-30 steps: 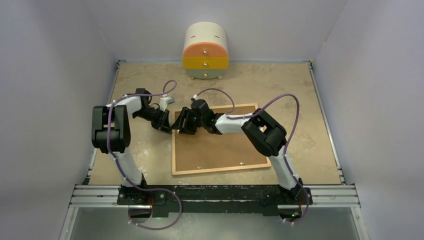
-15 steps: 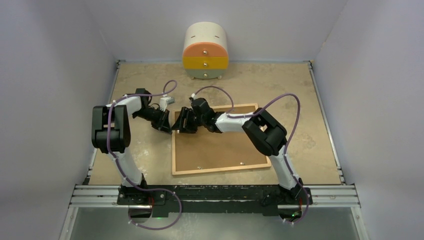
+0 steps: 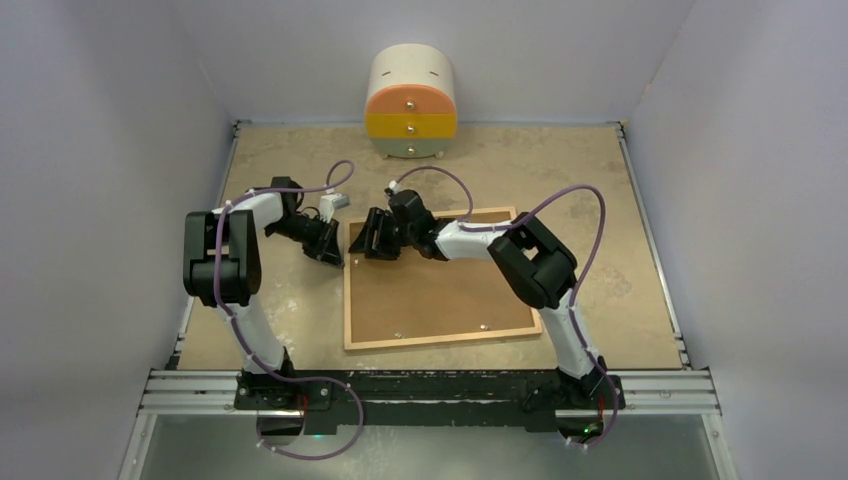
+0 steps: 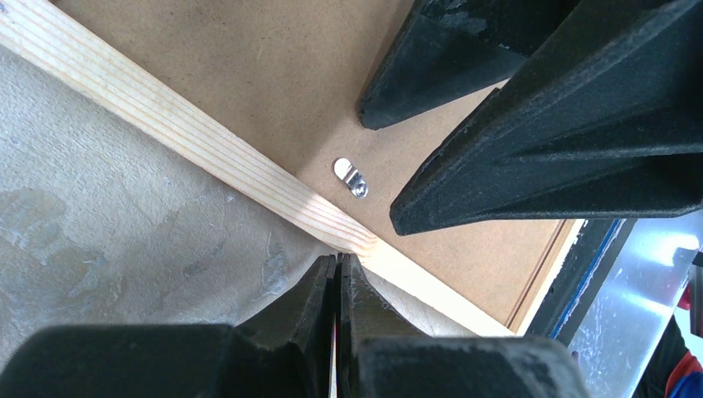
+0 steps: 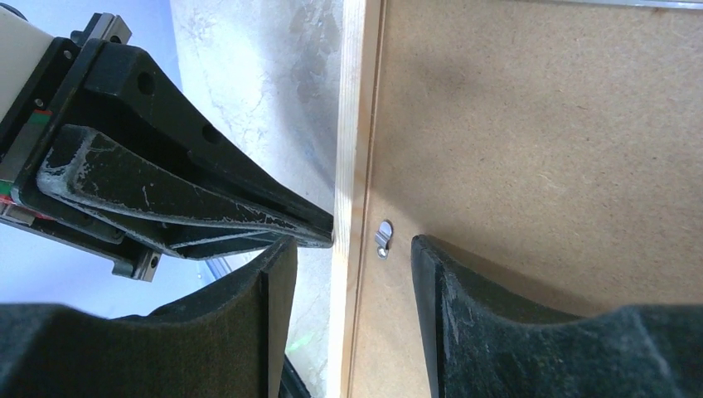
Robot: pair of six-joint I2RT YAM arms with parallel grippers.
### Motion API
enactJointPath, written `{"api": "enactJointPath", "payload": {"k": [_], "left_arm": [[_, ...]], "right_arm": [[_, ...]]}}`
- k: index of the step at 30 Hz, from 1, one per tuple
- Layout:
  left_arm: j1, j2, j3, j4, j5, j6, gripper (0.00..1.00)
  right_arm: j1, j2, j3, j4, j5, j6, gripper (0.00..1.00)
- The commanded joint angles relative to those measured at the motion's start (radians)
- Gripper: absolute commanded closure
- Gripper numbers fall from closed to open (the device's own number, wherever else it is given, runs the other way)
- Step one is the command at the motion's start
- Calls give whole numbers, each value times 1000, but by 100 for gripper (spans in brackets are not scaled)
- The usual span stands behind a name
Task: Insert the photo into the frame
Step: Install the photo frame at the center of the board.
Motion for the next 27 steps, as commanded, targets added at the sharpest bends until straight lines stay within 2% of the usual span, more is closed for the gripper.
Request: {"api": "enactJointPath", "payload": {"k": [1, 27], "left_arm": [[-15, 16, -30, 54, -71, 52, 97], [-15, 16, -32, 64, -83, 51, 98]], "right_arm": [[13, 30, 32, -2, -8, -3, 44], [43, 78, 115, -17, -87, 51, 46]]}}
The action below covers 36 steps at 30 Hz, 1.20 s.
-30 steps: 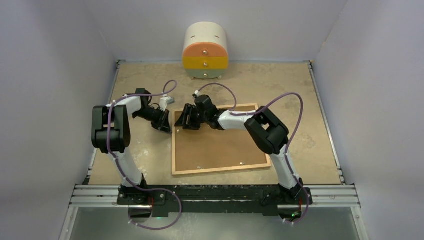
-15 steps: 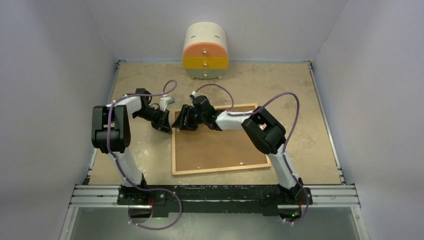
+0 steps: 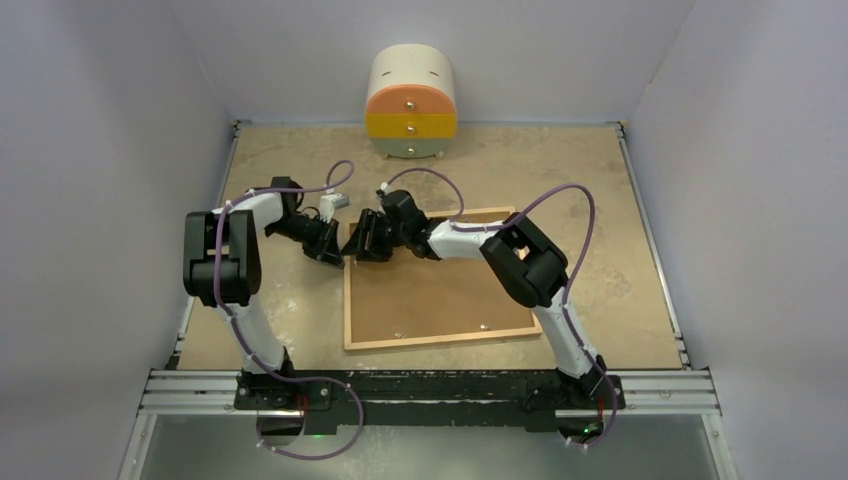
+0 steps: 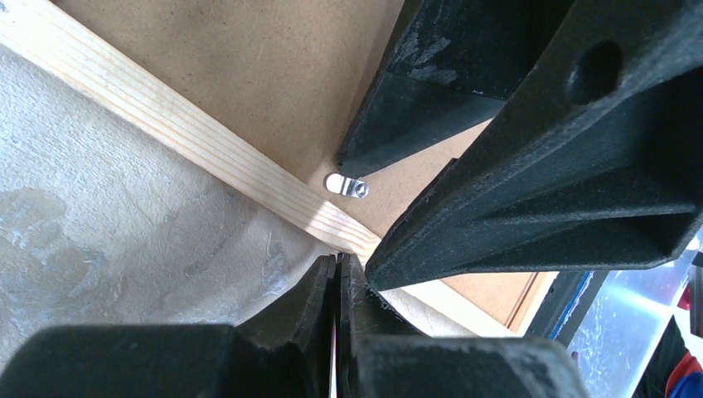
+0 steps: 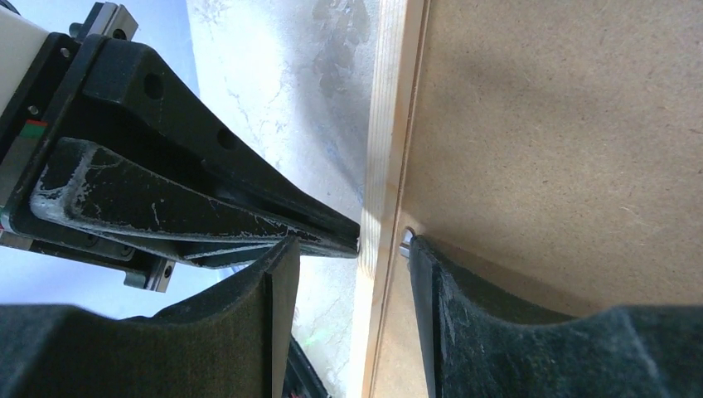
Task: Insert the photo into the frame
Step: Install the photo frame at the center of the board.
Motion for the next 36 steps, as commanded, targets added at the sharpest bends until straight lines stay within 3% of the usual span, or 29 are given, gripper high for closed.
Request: {"api": "enactJointPath", "payload": {"k": [1, 26, 36], "left_arm": [[-15, 16, -32, 64, -83, 52, 98], [-15, 4, -31, 56, -61, 55, 98], [-11, -24, -14, 15, -48, 85, 97]], "right_arm": [[24, 22, 42, -16, -34, 13, 46], [31, 39, 83, -71, -110, -18, 50], [-45, -35, 114, -146, -74, -100, 43]]}}
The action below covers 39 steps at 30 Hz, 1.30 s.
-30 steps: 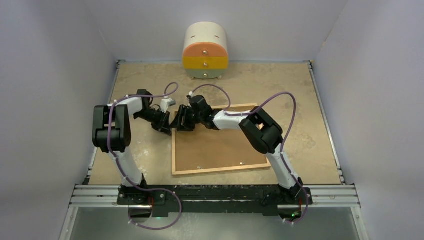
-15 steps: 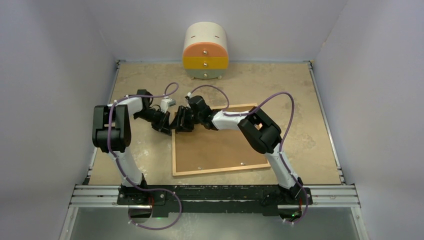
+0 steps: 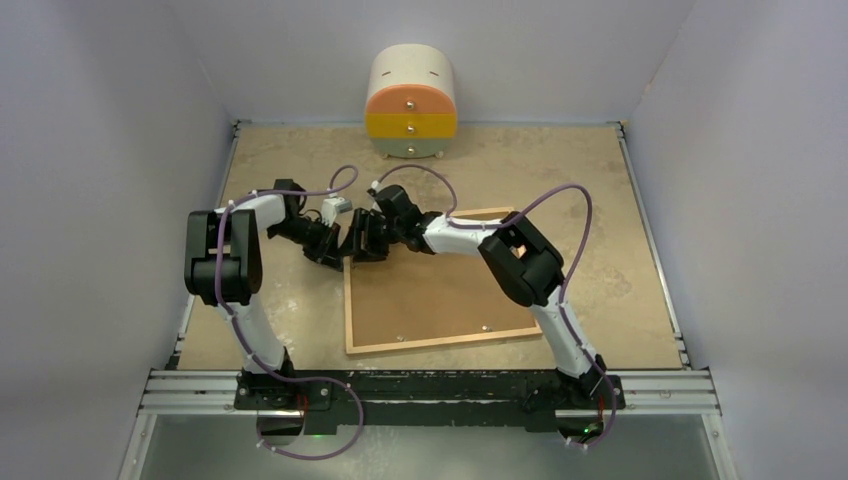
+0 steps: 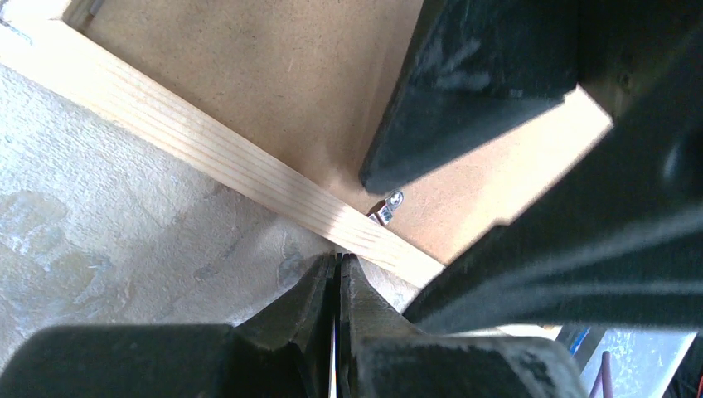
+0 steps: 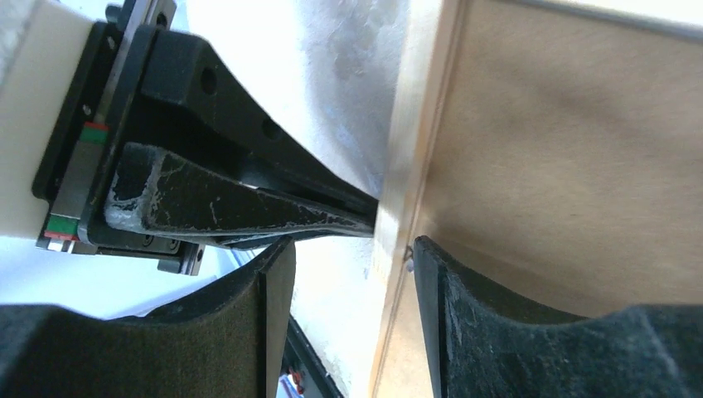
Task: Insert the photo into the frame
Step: Install the photo frame at the center of the board.
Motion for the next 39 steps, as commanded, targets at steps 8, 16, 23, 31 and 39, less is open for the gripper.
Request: {"api": "enactJointPath", "payload": {"k": [8, 16, 23, 31, 39], "left_arm": [[-3, -18, 1, -8, 1, 46, 97], [-2, -11, 3, -1, -9, 41, 97], [-3, -2, 7, 1, -8, 40, 97], [-3, -4, 10, 0, -9, 38, 97], [9, -31, 43, -54, -8, 78, 88]], "right_arm": [[-41, -52, -49, 5, 11, -67, 42], [-2, -30, -60, 15, -2, -67, 48], [13, -40, -82, 20, -5, -66, 51], [18, -32, -69, 11, -17, -74, 55], [-71, -153, -78, -60, 2, -109, 38]]}}
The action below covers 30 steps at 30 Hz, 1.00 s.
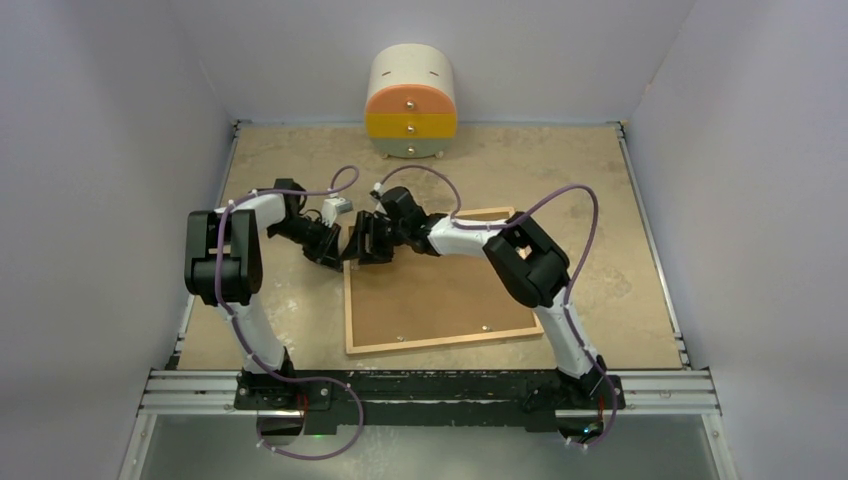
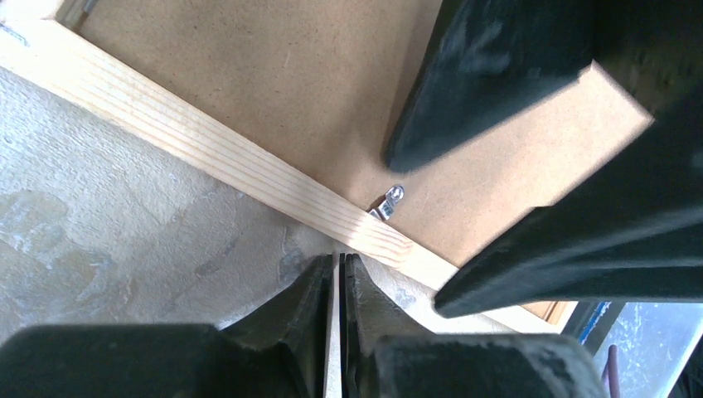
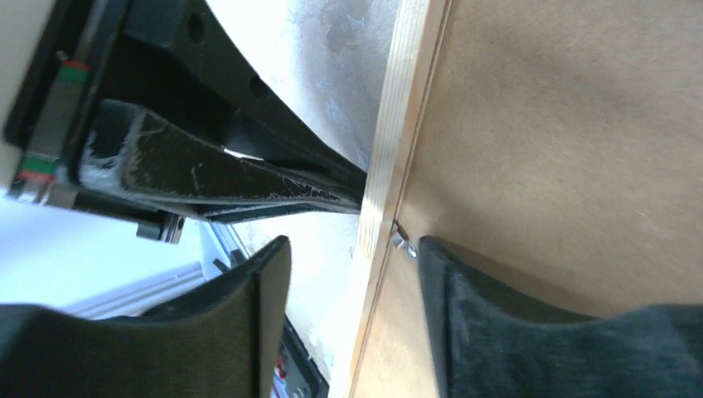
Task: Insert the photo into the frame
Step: Install the photo frame at the center of the board, then adjust the photo frame at the center of the board.
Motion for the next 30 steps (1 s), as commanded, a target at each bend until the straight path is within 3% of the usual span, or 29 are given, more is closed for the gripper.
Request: {"api": "enactJointPath", "payload": {"k": [1, 3, 6, 7, 13, 17, 24, 30], "left_arm": [[16, -41, 39, -49, -2, 69, 83], [21, -64, 31, -63, 0, 106, 72], [21, -108, -10, -90, -2, 190, 65], [19, -121, -26, -94, -8, 212, 64], [4, -165, -131, -92, -112, 319, 63], [-24, -197, -212, -68, -161, 358, 62], [-161, -237, -279, -38, -213, 340, 63], [-222, -258, -321, -17, -228, 323, 62]], "right_arm": [[-87, -177, -38, -87, 33, -61, 33], [-139, -267, -104, -95, 58, -81, 21], [-231, -421, -230, -110, 104, -100, 2], [-271, -471, -273, -124, 119, -104, 1], [-503, -697, -426, -339, 370, -175, 1], [-604, -769, -524, -366, 467, -188, 1], [-654, -677, -596, -309, 471, -192, 1], [-655, -528, -483, -308, 442, -252, 1]]}}
